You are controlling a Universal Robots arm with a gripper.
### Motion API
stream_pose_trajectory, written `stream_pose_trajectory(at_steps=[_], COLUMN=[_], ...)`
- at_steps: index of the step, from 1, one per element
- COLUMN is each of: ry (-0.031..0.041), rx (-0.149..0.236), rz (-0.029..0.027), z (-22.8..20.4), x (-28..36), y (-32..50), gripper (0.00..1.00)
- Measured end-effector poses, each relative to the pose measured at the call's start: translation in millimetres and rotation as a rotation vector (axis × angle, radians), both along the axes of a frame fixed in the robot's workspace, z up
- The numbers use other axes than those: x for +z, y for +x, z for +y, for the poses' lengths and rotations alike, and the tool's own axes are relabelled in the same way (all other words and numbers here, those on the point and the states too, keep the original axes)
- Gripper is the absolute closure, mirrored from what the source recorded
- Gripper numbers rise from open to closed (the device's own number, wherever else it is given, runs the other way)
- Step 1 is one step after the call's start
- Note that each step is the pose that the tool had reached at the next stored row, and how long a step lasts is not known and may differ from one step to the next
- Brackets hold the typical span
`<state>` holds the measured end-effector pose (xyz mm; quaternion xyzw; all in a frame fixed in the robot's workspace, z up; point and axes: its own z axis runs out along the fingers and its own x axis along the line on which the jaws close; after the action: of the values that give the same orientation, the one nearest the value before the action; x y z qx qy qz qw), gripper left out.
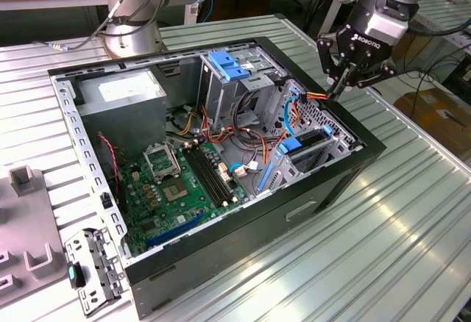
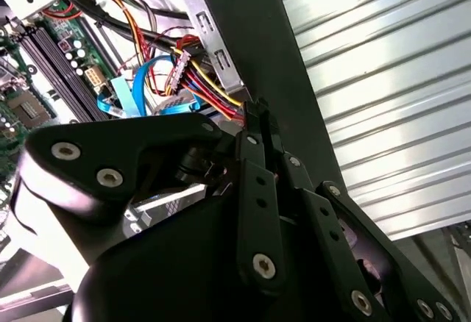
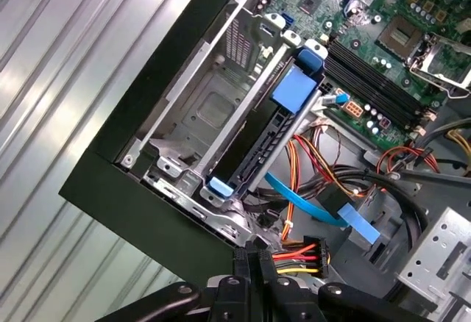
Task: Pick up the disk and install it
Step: 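Insert the first disk wire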
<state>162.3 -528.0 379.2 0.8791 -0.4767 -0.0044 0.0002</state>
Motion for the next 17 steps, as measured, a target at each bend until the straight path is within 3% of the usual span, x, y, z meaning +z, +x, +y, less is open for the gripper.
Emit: stream_pose_trajectory(at_steps=[4, 11, 17], ry=[0.0, -0.0002, -0.0002], rx=[-0.066, -0.095, -0.189], rz=[0.0, 0.0, 0.0], z=[0.0, -0.1, 0.0], x=[-0.2, -0.7, -1.4], y=[-0.4, -7.3, -7.6], gripper=[0.84, 0.84, 0.84])
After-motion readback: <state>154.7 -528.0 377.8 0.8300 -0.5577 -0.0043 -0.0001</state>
